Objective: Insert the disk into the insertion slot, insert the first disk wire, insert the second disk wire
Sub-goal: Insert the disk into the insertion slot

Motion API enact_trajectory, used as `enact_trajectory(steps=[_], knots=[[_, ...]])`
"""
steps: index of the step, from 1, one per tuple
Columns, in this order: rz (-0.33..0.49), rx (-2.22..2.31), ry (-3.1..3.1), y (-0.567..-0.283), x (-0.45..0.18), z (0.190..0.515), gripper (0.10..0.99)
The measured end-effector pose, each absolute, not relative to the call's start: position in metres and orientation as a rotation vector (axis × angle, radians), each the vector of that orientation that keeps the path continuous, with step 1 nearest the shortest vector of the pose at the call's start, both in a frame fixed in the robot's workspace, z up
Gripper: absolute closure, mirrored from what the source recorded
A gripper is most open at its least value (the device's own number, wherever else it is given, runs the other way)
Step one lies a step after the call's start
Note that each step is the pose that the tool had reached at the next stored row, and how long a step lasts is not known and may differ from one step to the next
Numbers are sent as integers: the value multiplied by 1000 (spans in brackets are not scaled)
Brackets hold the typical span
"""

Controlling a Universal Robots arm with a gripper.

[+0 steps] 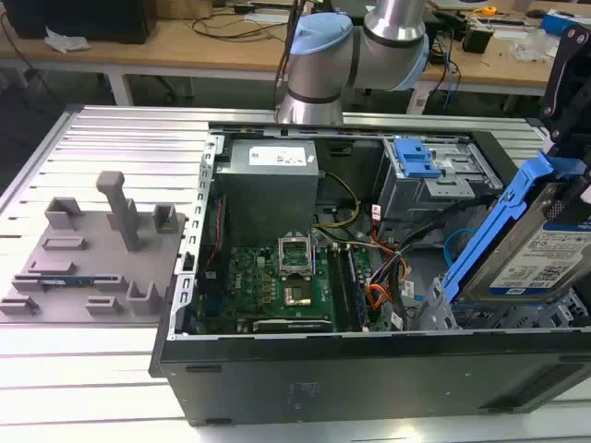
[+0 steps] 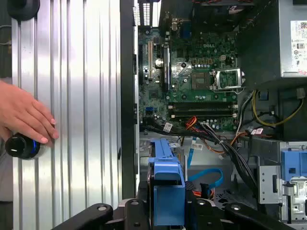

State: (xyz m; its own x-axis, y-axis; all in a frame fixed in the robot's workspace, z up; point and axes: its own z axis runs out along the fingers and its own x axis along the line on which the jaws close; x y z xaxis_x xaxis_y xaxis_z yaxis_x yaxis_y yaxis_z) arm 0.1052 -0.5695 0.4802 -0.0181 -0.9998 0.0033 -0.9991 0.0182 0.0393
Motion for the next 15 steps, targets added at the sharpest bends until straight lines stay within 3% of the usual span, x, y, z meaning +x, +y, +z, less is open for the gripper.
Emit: enact_trajectory(steps=[10, 15], knots=[[-41, 2181, -2221, -570, 105, 480, 722], [-91, 2205, -2240, -570, 105, 480, 722]])
